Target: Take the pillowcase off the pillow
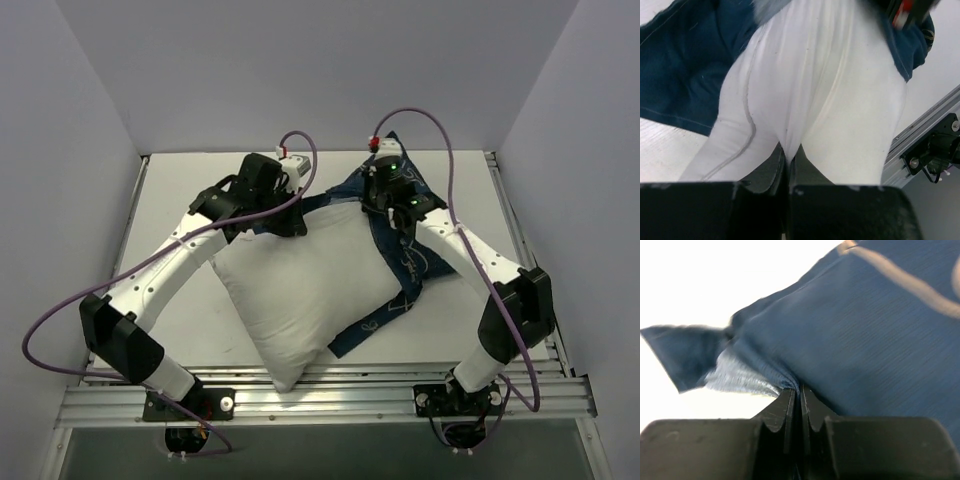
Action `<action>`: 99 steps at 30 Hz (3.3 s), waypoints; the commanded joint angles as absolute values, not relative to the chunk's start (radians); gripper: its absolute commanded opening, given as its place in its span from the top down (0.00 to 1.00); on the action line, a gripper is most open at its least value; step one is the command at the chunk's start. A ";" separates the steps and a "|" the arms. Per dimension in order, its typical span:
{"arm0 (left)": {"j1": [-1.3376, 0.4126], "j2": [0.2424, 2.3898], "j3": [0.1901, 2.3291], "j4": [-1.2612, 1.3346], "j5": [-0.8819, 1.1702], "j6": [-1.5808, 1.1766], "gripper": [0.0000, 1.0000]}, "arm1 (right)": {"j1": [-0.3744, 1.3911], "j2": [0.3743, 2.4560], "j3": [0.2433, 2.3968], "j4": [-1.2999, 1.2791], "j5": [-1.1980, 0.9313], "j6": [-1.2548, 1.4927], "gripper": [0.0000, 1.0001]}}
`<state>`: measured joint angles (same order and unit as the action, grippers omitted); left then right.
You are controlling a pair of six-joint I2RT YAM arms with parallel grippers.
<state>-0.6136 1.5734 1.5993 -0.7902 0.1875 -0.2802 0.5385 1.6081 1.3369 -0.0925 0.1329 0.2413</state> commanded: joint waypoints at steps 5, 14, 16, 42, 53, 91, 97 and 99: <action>-0.540 1.263 1.548 -0.937 0.097 -0.285 0.98 | 0.129 1.589 1.425 -0.258 0.342 0.403 1.00; -0.512 1.009 1.381 -1.069 0.031 -0.356 0.98 | -0.043 1.655 1.537 -0.301 0.350 0.462 1.00; -0.505 0.993 1.341 -1.069 0.018 -0.360 0.98 | -0.041 1.677 1.551 -0.304 0.325 0.462 1.00; -0.820 1.372 1.461 -0.534 -0.210 0.092 0.04 | 0.281 1.194 1.064 -0.216 -0.137 0.416 0.24; -1.150 1.386 1.120 -0.324 -0.380 0.143 0.06 | 0.279 0.907 0.865 -0.261 -0.103 0.489 0.00; -1.071 1.557 1.350 -0.347 -0.477 -0.103 0.98 | 0.410 1.104 0.752 -0.055 -0.124 0.463 0.12; -1.069 1.546 1.359 -0.365 -0.465 -0.112 0.98 | 0.491 1.192 0.821 -0.011 -0.103 0.465 0.22; -1.069 1.545 1.359 -0.370 -0.465 -0.115 0.98 | 0.518 1.222 0.848 -0.011 -0.078 0.462 0.30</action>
